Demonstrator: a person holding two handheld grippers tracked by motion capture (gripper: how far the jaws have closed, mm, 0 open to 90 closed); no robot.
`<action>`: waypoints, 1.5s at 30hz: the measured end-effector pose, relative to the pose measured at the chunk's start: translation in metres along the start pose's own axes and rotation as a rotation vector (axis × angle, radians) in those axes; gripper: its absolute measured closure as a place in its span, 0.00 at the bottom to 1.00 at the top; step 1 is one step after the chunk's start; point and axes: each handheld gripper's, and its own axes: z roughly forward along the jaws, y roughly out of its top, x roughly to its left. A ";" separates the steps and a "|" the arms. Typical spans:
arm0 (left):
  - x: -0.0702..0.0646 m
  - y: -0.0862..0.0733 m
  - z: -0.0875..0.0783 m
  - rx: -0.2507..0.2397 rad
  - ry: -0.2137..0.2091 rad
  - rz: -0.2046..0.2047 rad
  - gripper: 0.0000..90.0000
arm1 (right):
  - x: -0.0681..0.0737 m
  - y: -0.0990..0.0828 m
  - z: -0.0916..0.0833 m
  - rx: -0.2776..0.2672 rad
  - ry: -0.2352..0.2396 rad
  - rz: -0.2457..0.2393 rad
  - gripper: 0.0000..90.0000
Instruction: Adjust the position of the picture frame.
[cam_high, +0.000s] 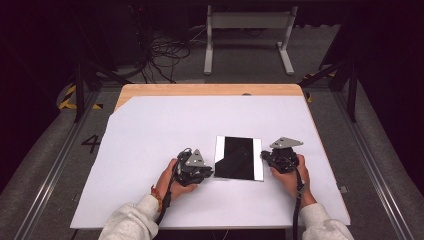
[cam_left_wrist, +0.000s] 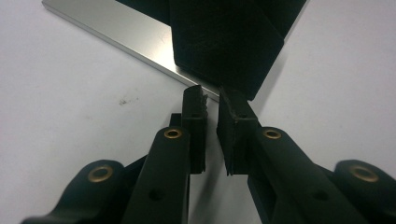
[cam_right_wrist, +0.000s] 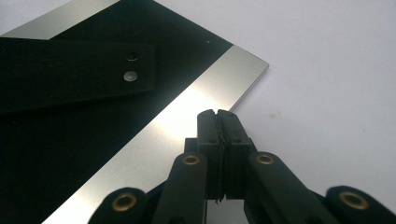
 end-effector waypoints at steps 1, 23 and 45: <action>0.000 0.000 0.000 -0.001 -0.001 -0.001 0.91 | 0.000 0.000 0.000 0.003 -0.002 -0.003 0.99; -0.001 -0.002 0.002 -0.015 -0.065 0.007 1.00 | -0.003 0.008 0.008 0.011 0.045 0.022 1.00; -0.017 -0.003 -0.007 0.043 -0.147 0.098 0.98 | 0.007 0.017 0.019 0.006 0.087 -0.060 1.00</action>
